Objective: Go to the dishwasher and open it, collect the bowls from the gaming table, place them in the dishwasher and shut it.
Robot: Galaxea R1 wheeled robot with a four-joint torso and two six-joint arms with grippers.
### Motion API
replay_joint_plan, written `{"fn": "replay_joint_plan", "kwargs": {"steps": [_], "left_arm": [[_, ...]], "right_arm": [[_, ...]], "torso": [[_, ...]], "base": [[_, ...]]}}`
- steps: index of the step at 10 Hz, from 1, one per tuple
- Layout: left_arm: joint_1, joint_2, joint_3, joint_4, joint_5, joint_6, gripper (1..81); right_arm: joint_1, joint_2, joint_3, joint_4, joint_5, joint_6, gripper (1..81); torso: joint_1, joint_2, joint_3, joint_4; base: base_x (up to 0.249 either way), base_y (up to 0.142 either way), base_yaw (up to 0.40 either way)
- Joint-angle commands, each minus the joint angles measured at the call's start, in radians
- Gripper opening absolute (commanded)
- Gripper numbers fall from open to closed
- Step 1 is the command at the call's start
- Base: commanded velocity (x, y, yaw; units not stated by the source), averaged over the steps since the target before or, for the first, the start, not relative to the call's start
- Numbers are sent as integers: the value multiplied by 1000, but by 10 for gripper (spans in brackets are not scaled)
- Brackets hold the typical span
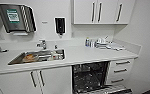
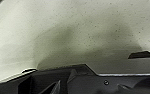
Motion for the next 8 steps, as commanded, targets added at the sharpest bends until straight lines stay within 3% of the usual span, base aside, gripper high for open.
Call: {"fn": "replay_joint_plan", "kwargs": {"steps": [1, 8], "left_arm": [[8, 132, -171, 12, 28, 9, 811], [10, 225, -293, 6, 39, 3, 811]], "right_arm": [[21, 48, -72, -19, -17, -17, 811], [7, 123, -201, -18, -18, -14, 811]], "torso": [[0, 0, 0, 0], [0, 0, 1, 0]], "base": [[0, 0, 0], [0, 0, 0]]}}
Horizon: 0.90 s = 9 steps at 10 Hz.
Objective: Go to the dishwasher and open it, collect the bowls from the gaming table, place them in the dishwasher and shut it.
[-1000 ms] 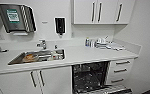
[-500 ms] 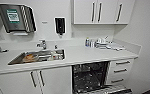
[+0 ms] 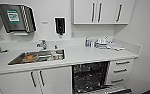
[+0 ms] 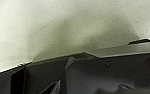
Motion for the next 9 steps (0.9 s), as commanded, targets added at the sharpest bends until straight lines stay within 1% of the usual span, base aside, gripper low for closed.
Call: {"fn": "replay_joint_plan", "kwargs": {"steps": [1, 2, 4, 7, 9], "left_arm": [[-46, 26, -22, 11, 47, 6, 811], [-46, 31, -23, 10, 46, 6, 811], [-46, 54, -71, 7, 46, 0, 811], [-46, 103, -160, 8, 44, 1, 811], [-47, 114, -175, 8, 44, 1, 811]], "right_arm": [[57, 32, -64, -12, -47, -4, 811], [57, 36, -68, -12, -47, -4, 811], [55, 44, -68, -12, -47, 0, 811], [57, 50, -81, -9, -47, 2, 811], [46, 55, -81, -10, -53, 2, 811]], "torso": [[0, 0, 0, 0], [-64, 100, 0, 0], [-76, 117, 0, 0], [-137, 210, 0, 0], [-184, 284, 0, 0]], "base": [[0, 0, 0], [0, 0, 0], [0, 0, 0], [0, 0, 0], [0, 0, 0]]}}
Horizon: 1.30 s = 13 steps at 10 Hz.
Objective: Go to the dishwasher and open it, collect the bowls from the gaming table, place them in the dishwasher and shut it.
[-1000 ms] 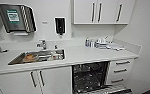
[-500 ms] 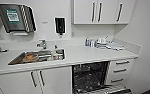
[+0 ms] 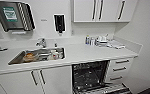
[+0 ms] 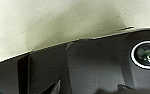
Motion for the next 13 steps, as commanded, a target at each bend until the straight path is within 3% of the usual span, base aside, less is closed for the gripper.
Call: {"fn": "replay_joint_plan", "kwargs": {"steps": [1, 3, 4, 6, 11, 13], "left_arm": [[-33, 7, -14, 8, 47, 2, 811], [-33, 8, -12, 10, 48, 4, 811], [-33, 11, -12, 10, 48, 4, 811], [-33, 11, -12, 8, 50, 4, 811], [-33, 14, -14, 10, 50, 7, 811], [-33, 13, -12, 8, 51, 7, 811]], "right_arm": [[34, 6, 3, -10, -49, -2, 811], [26, 6, -2, -11, -51, -2, 811], [25, 5, 0, -10, -51, 0, 811], [20, 8, 3, -10, -49, -2, 811], [22, 6, 0, -10, -49, -2, 811], [25, 8, 0, -10, -49, -2, 811]], "torso": [[-61, 95, 0, 0], [-105, 163, 0, 0], [-128, 199, 100, 0], [-162, 254, 116, 0], [-266, 412, 275, 0], [-310, 479, 237, 0]], "base": [[0, 0, 0], [0, 0, 0], [0, 0, 0], [0, 0, 0], [0, 0, 0], [0, 0, 0]]}}
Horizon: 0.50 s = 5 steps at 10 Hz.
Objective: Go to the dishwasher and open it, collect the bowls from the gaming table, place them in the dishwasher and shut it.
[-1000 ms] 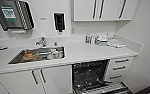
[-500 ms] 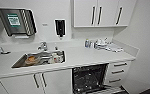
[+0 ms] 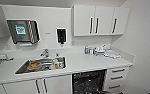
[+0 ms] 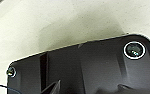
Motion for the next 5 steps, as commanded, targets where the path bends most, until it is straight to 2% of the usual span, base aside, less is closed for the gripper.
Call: {"fn": "replay_joint_plan", "kwargs": {"steps": [1, 5], "left_arm": [[-46, -4, 0, 8, 49, 8, 811], [-46, -2, 0, 8, 49, 9, 811]], "right_arm": [[60, 3, 4, -9, -54, -1, 811], [63, 7, 4, -9, -54, 0, 811]], "torso": [[-64, 99, 0, 0], [-144, 225, 11, 0]], "base": [[0, 0, 0], [0, 0, 0]]}}
